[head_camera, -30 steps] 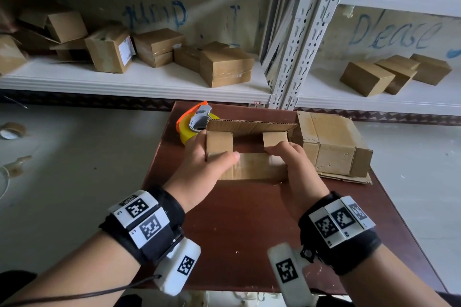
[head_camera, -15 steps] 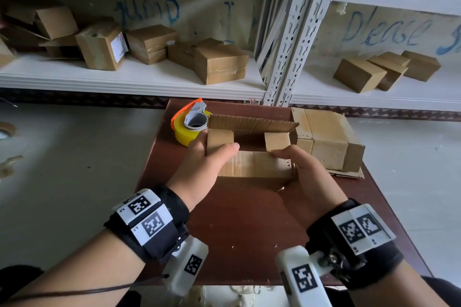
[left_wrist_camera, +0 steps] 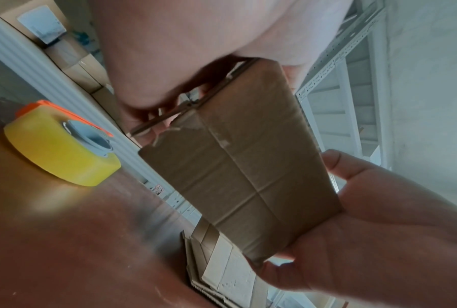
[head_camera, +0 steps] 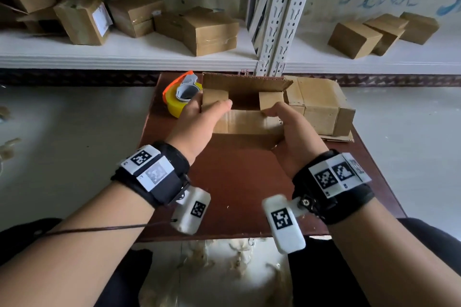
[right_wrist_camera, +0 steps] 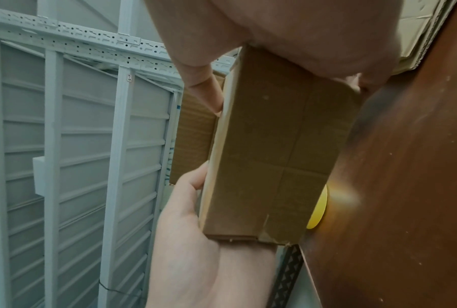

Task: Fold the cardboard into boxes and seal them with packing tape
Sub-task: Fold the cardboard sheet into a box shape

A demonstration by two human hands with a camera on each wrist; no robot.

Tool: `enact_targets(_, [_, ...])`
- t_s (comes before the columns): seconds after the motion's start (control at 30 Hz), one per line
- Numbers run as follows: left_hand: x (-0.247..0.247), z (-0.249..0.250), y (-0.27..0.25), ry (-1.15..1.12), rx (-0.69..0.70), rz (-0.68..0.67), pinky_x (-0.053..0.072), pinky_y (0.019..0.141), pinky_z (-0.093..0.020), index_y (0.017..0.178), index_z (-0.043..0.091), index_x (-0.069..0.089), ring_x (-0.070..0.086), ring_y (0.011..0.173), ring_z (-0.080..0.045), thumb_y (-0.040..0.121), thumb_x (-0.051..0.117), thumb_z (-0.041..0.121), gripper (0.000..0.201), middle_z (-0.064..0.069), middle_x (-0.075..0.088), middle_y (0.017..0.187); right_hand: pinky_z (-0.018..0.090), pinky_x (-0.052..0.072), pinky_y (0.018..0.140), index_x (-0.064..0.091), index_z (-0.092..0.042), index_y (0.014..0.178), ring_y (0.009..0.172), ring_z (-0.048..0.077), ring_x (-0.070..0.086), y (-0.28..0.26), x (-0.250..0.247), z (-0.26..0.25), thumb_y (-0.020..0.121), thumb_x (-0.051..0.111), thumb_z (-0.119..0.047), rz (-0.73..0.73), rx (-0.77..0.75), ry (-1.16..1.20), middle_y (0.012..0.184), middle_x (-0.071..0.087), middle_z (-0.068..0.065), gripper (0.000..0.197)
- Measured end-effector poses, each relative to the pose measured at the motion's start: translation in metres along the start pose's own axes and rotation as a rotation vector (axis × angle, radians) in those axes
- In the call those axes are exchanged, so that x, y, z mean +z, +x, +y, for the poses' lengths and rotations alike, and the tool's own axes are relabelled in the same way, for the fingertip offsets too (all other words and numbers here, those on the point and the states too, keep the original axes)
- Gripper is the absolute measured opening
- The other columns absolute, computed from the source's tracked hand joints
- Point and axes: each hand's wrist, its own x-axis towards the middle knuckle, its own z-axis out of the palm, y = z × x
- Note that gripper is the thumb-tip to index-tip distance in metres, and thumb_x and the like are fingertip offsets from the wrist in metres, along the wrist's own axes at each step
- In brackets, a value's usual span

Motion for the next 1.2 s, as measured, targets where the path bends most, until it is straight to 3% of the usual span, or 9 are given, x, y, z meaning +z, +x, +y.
enact_targets(0.13, [-0.007,0.001,-0.02,0.089,0.03,0.046,0.049,0.09,-0.017,0.121,0.02,0.07,0.068,0.103,0.0,0.096,0.069,0.03,0.026,0.011,0.076,0.112,0.04,0.046,0.071,0.065,-0.012,0.084,0.067,0.029,0.056,-0.008,0.004,-0.001,0.079,0.061,-0.023,-0.076,0.018,-0.005,0.081,0.057,0.015,0.013])
enact_targets(0.3, [-0.004,-0.006,-0.034,0.08,0.039,0.065,0.05,0.088,-0.015,0.121,0.023,0.069,0.067,0.099,0.006,0.098,0.069,0.026,0.024,0.022,0.074,0.103,0.03,0.052,0.054,0.06,-0.011,0.106,0.072,0.027,0.06,-0.009,0.002,0.007,0.066,0.067,-0.027,-0.04,0.029,-0.01,0.1,0.055,0.017,0.044])
enact_targets(0.4, [-0.002,-0.004,-0.031,0.074,0.033,0.046,0.049,0.086,-0.015,0.122,0.022,0.068,0.067,0.097,0.007,0.094,0.072,0.032,0.029,0.022,0.074,0.102,0.026,0.048,0.05,0.063,-0.014,0.099,0.073,0.024,0.059,-0.003,-0.002,0.006,0.066,0.068,-0.028,0.0,0.012,-0.021,0.099,0.057,0.014,0.037])
enact_targets(0.6, [-0.001,-0.018,-0.026,0.061,0.002,0.009,0.052,0.094,-0.028,0.119,0.029,0.068,0.069,0.106,-0.004,0.085,0.067,0.048,0.04,0.011,0.075,0.113,0.041,0.052,0.083,0.067,-0.013,0.118,0.113,0.036,0.065,0.014,-0.006,0.008,0.052,0.073,-0.041,0.082,0.042,-0.152,0.127,0.067,0.019,0.072])
enact_targets(0.67, [-0.002,-0.02,-0.025,0.069,0.023,0.005,0.048,0.107,-0.032,0.129,0.033,0.065,0.065,0.115,0.0,0.091,0.068,0.048,0.042,0.017,0.072,0.122,0.038,0.056,0.072,0.063,-0.01,0.125,0.105,0.036,0.068,0.014,-0.004,0.011,0.052,0.073,-0.042,0.09,0.063,-0.151,0.127,0.066,0.022,0.08])
enact_targets(0.73, [-0.005,-0.021,-0.019,0.114,0.071,0.014,0.035,0.119,-0.026,0.151,0.035,0.048,0.049,0.132,0.01,0.095,0.066,0.055,0.062,0.023,0.055,0.146,0.033,0.055,0.059,0.059,-0.007,0.129,0.087,0.03,0.067,0.014,-0.001,0.012,0.054,0.072,-0.04,0.081,0.081,-0.116,0.116,0.064,0.018,0.083])
enact_targets(0.83, [-0.007,-0.017,-0.011,0.182,0.131,0.059,0.025,0.116,-0.007,0.16,0.026,0.035,0.035,0.137,0.019,0.1,0.061,0.048,0.069,0.021,0.038,0.159,0.037,0.055,0.069,0.059,-0.011,0.126,0.091,0.026,0.062,0.015,0.005,0.013,0.052,0.074,-0.043,0.104,0.092,-0.094,0.111,0.061,0.013,0.082])
enact_targets(1.03, [0.0,-0.035,-0.008,0.121,0.248,0.166,0.029,0.123,-0.031,0.157,0.032,0.037,0.038,0.146,-0.002,0.1,0.061,0.03,0.062,0.01,0.042,0.16,0.039,0.051,0.073,0.056,-0.01,0.128,0.093,0.03,0.063,0.011,0.013,0.019,0.048,0.07,-0.047,0.154,0.051,-0.155,0.109,0.066,0.018,0.088])
enact_targets(1.2, [0.006,-0.04,-0.014,0.039,0.218,0.166,0.041,0.115,-0.053,0.125,0.041,0.062,0.055,0.134,-0.018,0.088,0.068,0.035,0.038,0.004,0.062,0.138,0.037,0.054,0.069,0.056,-0.01,0.128,0.088,0.029,0.067,0.007,0.013,0.025,0.047,0.069,-0.047,0.174,0.095,-0.143,0.121,0.069,0.022,0.089])
